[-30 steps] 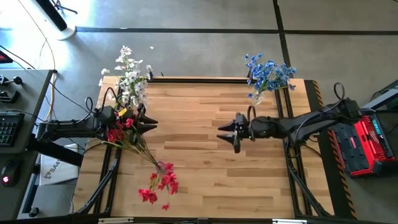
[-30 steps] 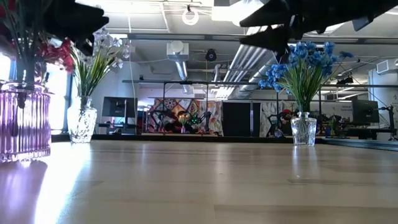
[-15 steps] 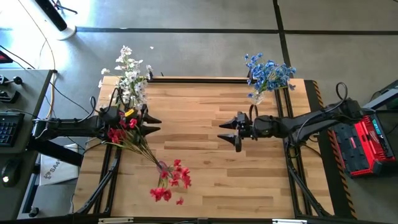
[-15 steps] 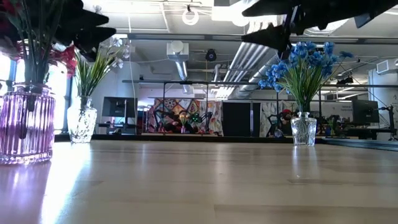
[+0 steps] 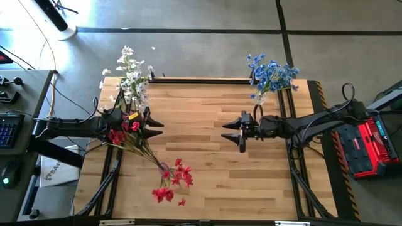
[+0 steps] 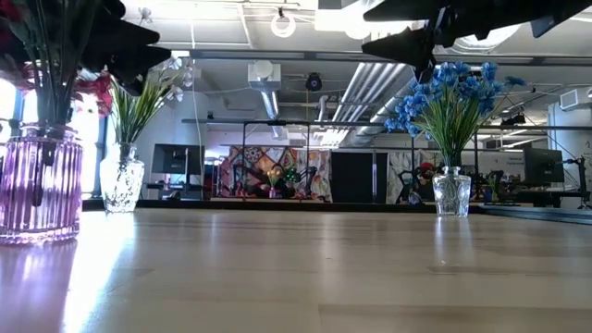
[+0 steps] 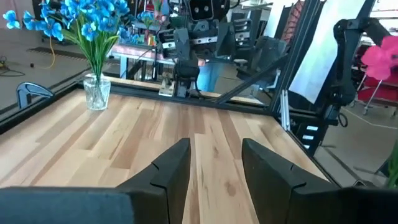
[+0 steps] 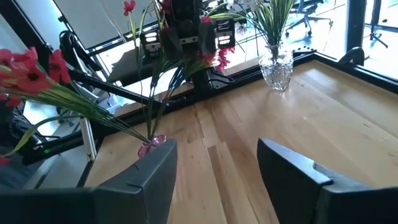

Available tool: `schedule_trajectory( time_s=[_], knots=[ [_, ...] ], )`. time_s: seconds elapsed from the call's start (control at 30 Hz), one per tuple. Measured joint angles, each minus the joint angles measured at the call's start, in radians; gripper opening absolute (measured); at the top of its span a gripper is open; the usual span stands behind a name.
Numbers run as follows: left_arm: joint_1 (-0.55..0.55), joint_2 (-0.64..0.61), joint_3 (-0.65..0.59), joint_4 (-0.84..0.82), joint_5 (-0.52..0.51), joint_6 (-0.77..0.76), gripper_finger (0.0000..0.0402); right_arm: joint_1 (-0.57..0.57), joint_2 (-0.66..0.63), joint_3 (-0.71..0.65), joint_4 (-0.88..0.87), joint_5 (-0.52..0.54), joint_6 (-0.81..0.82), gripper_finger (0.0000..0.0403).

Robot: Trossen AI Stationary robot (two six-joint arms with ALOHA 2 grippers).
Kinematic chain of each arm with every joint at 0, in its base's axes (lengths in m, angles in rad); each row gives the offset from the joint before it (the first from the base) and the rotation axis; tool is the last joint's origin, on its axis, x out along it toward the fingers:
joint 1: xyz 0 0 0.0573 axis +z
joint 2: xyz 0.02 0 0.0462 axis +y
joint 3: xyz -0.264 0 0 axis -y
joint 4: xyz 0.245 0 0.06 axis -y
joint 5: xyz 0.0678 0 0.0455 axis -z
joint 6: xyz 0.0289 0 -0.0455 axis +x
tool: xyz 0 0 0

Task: Sort flowers into vase by color
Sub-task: Return to Home Position

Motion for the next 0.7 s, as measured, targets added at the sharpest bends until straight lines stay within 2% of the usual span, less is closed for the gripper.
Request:
schedule_trajectory(
  time_s=[0.1,0.17,0.3,0.4,0.47,0.7],
  knots=[
    [0.000,-0.001,0.000,0.006,0.000,0.000,0.0134,0.000,-0.022,0.000,-0.003,0.022,-0.030,0.0194],
    [0.000,-0.001,0.000,0.007,0.000,0.000,0.0134,0.001,-0.055,-0.009,0.002,0.027,-0.072,0.0169],
    [0.000,-0.001,0.000,0.006,0.000,-0.042,0.0134,0.001,-0.153,-0.056,0.001,0.028,-0.132,0.0097],
    [-0.001,0.000,0.000,0.021,0.000,-0.080,0.0134,0.001,-0.239,-0.122,0.008,0.029,-0.131,0.0036],
    [-0.007,0.003,0.000,0.054,0.000,-0.097,0.0134,0.001,-0.290,-0.176,0.018,0.030,-0.119,0.0010],
    [-0.051,0.027,0.063,0.075,-0.015,-0.063,0.0133,0.001,-0.381,-0.277,0.018,0.061,0.106,0.0051]
  ],
)
